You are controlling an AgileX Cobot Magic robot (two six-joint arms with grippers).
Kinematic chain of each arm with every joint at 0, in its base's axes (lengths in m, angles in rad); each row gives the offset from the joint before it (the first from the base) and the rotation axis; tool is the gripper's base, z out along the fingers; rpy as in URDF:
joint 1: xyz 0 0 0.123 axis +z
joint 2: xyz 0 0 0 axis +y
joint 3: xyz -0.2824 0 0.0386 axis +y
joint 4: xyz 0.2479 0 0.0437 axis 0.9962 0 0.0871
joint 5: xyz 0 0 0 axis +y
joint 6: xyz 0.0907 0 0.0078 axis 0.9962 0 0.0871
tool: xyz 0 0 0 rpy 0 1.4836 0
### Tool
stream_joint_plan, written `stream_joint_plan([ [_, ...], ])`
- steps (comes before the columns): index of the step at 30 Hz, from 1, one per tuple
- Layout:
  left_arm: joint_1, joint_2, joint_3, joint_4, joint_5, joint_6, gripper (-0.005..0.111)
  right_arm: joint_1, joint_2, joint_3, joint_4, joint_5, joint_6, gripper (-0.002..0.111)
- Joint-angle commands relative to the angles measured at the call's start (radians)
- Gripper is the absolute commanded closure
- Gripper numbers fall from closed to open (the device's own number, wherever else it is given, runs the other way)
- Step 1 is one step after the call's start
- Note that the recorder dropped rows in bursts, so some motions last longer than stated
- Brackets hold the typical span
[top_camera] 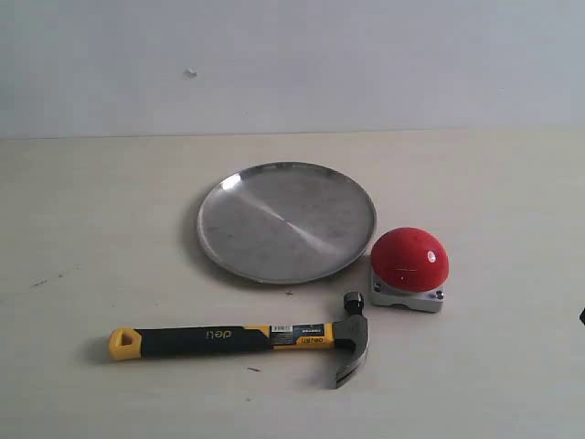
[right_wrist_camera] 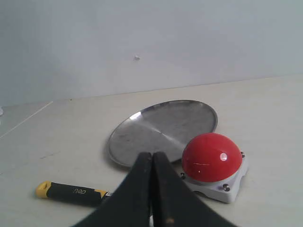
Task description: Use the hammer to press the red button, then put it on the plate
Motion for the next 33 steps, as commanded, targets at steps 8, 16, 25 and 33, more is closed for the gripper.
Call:
stream_joint_plan([
  [8, 0.002, -0.002, -0.001, 0.011, -0.005, 0.036, 0.107, 0.002, 0.004, 0.004, 0.002, 0.0, -0.001, 0.108],
  [16, 0.002, -0.002, -0.001, -0.332, -0.469, -0.01, 0.107, 0.002, 0.004, 0.004, 0.002, 0.0, -0.001, 0.108],
  [25, 0.002, 0.203, -0.263, -0.425, -0.989, -0.216, 0.107, 0.002, 0.004, 0.004, 0.002, 0.0, -0.001, 0.108],
  [33, 0.002, 1.072, -0.896, -0.198, 0.27, 0.073, 0.107, 0.002, 0.004, 0.004, 0.002, 0.0, -0.001, 0.108],
])
